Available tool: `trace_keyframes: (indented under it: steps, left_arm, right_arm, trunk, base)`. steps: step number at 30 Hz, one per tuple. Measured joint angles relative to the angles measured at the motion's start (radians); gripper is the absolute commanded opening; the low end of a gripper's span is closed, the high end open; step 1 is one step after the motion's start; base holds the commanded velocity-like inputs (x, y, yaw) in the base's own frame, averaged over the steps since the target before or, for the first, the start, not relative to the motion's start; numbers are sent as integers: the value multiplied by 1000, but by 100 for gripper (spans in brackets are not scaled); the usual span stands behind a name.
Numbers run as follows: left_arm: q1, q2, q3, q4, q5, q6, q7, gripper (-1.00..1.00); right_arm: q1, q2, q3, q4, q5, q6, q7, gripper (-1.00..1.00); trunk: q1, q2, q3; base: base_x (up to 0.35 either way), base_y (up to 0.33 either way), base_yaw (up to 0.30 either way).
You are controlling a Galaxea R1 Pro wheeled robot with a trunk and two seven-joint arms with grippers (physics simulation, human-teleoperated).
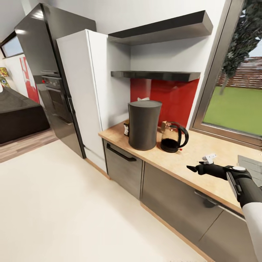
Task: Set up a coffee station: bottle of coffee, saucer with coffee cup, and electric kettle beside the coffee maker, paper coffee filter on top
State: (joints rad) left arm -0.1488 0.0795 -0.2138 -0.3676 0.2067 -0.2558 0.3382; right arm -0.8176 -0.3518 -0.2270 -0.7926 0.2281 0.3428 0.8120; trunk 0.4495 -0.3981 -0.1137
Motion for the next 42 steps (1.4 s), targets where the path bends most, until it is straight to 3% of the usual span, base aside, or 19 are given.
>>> trace_keyframes:
  steps: [13,22,38,42]
  left_arm:
    - [1,-1,-1,7,0,0,-1,100]
    - [1,0,-2,9,0,0,-1,100]
    - [4,1,-2,12,-1,0,-1,100]
    - [7,2,-1,12,-1,0,-1,100]
  right_arm:
    - [0,1,1,5,0,4,0,100]
    - [1,1,1,6,1,5,-1,100]
    - [1,-21,-2,1,3,8,-4,100]
    - [1,-43,-4,1,3,6,-6,100]
  trunk:
    - [0,0,13]
    - [0,0,16]
    - [0,0,17]
    - [0,0,17]
  base:
    - [0,0,-231]
    - [0,0,-55]
    - [0,0,-241]
    - [0,0,-295]
